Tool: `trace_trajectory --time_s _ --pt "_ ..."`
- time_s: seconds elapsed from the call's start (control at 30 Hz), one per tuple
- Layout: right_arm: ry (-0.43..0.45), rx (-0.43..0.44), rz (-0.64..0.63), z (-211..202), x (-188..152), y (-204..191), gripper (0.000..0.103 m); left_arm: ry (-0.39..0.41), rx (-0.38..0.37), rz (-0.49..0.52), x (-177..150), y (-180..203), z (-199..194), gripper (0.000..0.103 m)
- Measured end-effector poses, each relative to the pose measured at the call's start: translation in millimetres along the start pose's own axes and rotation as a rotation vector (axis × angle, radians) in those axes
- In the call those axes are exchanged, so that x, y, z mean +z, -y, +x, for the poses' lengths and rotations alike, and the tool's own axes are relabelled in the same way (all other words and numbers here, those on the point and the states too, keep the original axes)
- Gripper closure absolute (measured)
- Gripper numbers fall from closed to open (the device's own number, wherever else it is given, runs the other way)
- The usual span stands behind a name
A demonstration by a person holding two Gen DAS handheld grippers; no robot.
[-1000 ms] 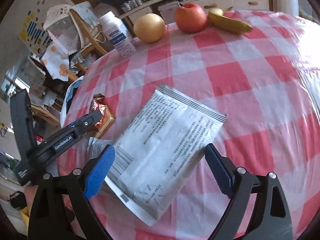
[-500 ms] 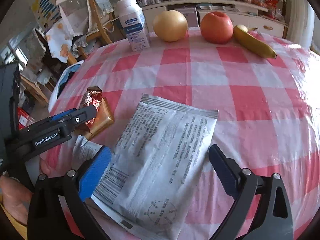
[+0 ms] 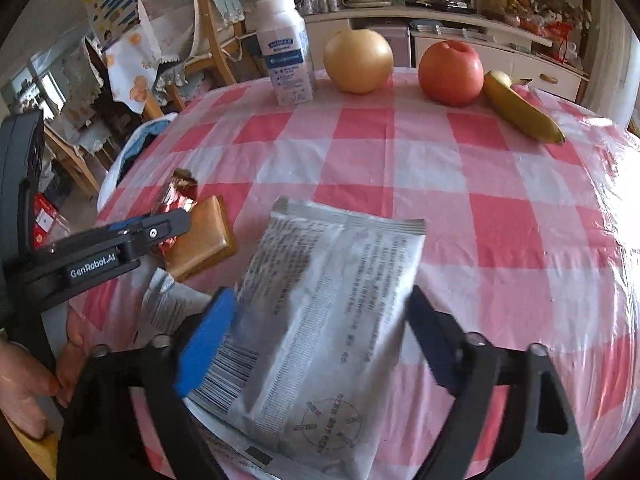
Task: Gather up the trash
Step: 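Close the right tool on the large white paper sachet and lift it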
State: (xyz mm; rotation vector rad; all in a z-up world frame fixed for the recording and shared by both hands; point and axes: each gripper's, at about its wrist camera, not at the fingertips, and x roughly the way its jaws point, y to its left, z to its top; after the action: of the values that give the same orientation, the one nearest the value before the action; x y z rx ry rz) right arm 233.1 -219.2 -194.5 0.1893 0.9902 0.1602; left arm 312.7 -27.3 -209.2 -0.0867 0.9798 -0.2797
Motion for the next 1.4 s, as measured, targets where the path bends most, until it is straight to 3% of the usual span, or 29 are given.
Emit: trace_trajectory --time_s 0.07,0.17,0.23,0.3,0.37,0.47,0.57,0.73,0.83,1.07,1.4 --pt "0.004 -0.004 0.01 -2 2 6 0.044 0.009 0.002 -0.01 0 -3 -4 0.057" --pt "0.001 0.012 0.03 -2 4 13 0.052 0.014 0.004 -0.02 -3 -5 -10 0.057" --pt "0.002 0.014 0.04 -4 4 15 0.051 0.021 0.008 -0.029 -5 -7 -14 0.057" --pt "0.008 -0.015 0.025 -7 5 11 0.042 0.029 0.008 -0.046 -6 -11 -18 0.057" --pt "0.021 -0.017 0.019 -10 5 6 0.014 0.038 0.017 -0.052 -6 -13 -23 0.057" --pt "0.008 0.04 0.043 -9 4 -1 0.012 0.045 0.017 -0.065 -10 -15 -30 0.057" --pt "0.001 -0.023 0.008 -2 2 -14 0.009 0.051 0.024 -0.054 -15 -12 -36 0.057" --pt "0.003 -0.1 -0.068 7 -5 -28 0.008 0.06 0.004 -0.055 -19 -11 -45 0.057" --pt "-0.012 -0.062 -0.022 11 -3 -18 0.009 0.061 -0.004 -0.061 -22 -15 -49 0.057" --pt "0.011 -0.023 -0.006 6 -4 -12 0.029 0.067 -0.008 -0.094 -23 -25 -55 0.057" --pt "0.09 0.018 0.003 -15 -6 -15 0.035 0.096 -0.026 -0.107 -29 -27 -70 0.057"
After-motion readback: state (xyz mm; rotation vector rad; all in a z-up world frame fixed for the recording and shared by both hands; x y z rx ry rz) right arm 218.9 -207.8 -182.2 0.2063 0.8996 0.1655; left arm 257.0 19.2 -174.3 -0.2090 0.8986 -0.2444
